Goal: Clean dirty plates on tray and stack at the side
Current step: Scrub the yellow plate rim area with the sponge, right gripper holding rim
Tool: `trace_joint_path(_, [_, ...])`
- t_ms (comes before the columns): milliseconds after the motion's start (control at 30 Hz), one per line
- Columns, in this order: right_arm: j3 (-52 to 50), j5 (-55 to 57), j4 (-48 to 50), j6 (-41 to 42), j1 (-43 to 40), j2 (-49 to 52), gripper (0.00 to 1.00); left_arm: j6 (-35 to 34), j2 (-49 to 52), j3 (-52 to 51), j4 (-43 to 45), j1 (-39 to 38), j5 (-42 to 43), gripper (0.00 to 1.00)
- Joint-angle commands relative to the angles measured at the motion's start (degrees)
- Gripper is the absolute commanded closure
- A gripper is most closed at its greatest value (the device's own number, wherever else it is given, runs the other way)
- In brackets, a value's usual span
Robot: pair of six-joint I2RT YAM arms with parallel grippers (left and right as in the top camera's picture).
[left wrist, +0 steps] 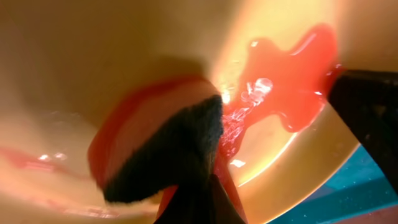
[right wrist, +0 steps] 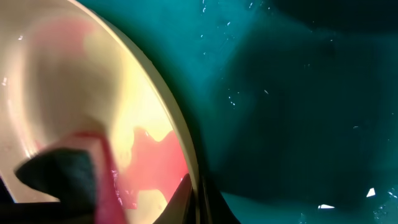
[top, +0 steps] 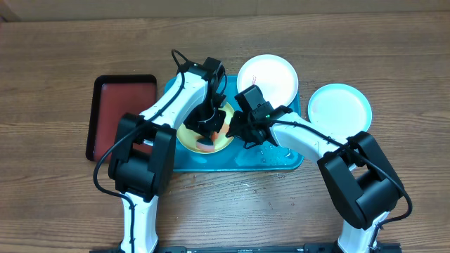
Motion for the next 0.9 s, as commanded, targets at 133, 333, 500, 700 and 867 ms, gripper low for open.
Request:
trace_joint_path(133, [-0.5,0.1,-0.3,-0.1,0.2,1.0,0.96,-4.1,0.9,-3.3,4.7,-0.1,-5.6,0.96])
trace_joint_path(333, [-0.5,0.1,-0.3,-0.1,0.2,1.0,0.96,-17.7,0.9,-3.3,4.0,-0.1,-29.4,0.96])
trace_joint_path(500, [-0.5,0.1,-0.3,-0.1,0.2,1.0,0.96,-21.7,0.9,-3.3,4.1,-0.1,-38.5,0.96])
trace_joint_path(700, [-0.5,0.1,-0.3,-0.1,0.2,1.0,0.96,-21.7,0.9,-3.3,8.8,-0.1,-37.7,0.96])
trace_joint_path(867, [-0.5,0.1,-0.3,-0.1,0.2,1.0,0.96,-18.3,0.9,-3.3,15.1,-0.1,-24.1,0.96])
